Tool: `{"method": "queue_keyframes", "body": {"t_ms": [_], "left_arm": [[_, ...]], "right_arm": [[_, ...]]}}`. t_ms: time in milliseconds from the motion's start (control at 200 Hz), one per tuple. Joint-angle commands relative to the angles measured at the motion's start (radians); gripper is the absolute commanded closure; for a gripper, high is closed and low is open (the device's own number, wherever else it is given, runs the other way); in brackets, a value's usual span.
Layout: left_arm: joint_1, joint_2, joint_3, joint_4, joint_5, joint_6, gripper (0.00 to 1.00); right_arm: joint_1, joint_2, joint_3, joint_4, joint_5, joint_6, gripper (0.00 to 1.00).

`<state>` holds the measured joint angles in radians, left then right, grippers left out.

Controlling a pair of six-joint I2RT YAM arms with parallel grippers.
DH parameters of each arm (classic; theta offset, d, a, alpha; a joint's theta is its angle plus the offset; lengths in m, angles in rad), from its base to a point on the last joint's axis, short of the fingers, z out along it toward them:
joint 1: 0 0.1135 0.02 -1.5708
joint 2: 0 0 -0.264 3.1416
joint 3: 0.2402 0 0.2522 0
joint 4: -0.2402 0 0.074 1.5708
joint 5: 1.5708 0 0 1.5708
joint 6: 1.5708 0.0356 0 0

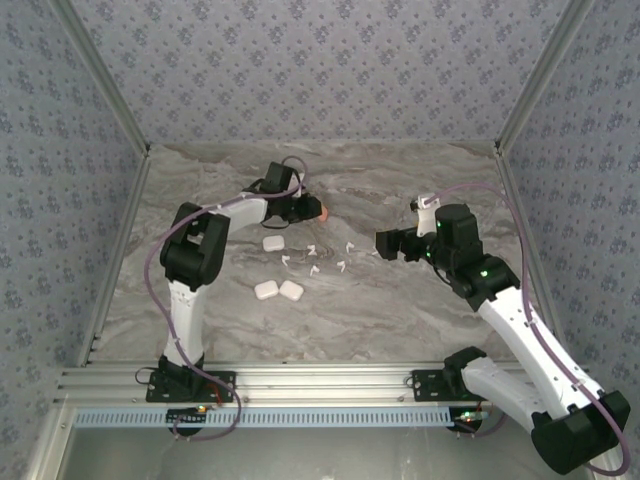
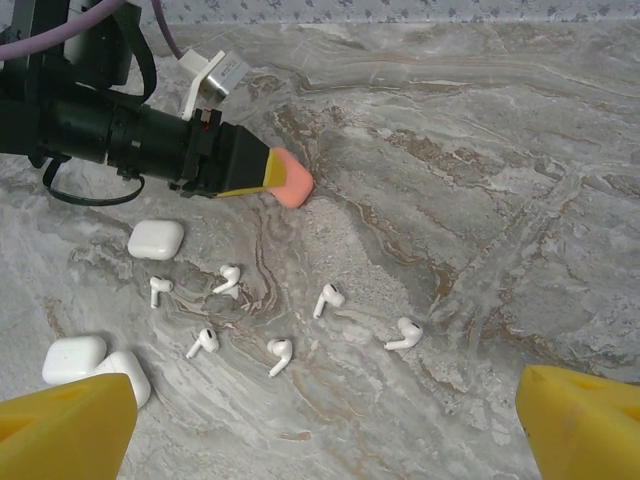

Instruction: Insert wireless bluetooth earbuds into charging case

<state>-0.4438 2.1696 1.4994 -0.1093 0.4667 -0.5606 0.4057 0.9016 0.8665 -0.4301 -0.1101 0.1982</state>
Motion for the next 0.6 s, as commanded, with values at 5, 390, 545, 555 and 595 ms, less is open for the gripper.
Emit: {"method": "queue_keyframes", "body": {"t_ms": [5,390,545,555,595], "left_arm": [[0.012,0.027,0.023,-0.039,0.016,0.001,0.64],[0.051,-0.072,0.000,-0.055,-0.004,0.045,0.45],[0.060,-0.214,-0.089,-0.021,-0.039,0.062,0.37],[0.060,-0.227,-0.100,-0.016,-0.041,0.062,0.37],[0.062,-0.279,-0.143,0.007,-0.051,0.061,0.35]], "right_arm": [[0.007,0.006,0.000,-0.015,0.022,-0.010,0.00],[0.013,0.055,0.038,-0.048,0.010,-0.024,0.01],[0.062,0.099,0.052,-0.046,-0.011,-0.043,0.00],[0.069,0.102,0.053,-0.047,-0.006,-0.045,0.00],[0.105,0.124,0.062,-0.050,0.012,-0.058,0.00]]}}
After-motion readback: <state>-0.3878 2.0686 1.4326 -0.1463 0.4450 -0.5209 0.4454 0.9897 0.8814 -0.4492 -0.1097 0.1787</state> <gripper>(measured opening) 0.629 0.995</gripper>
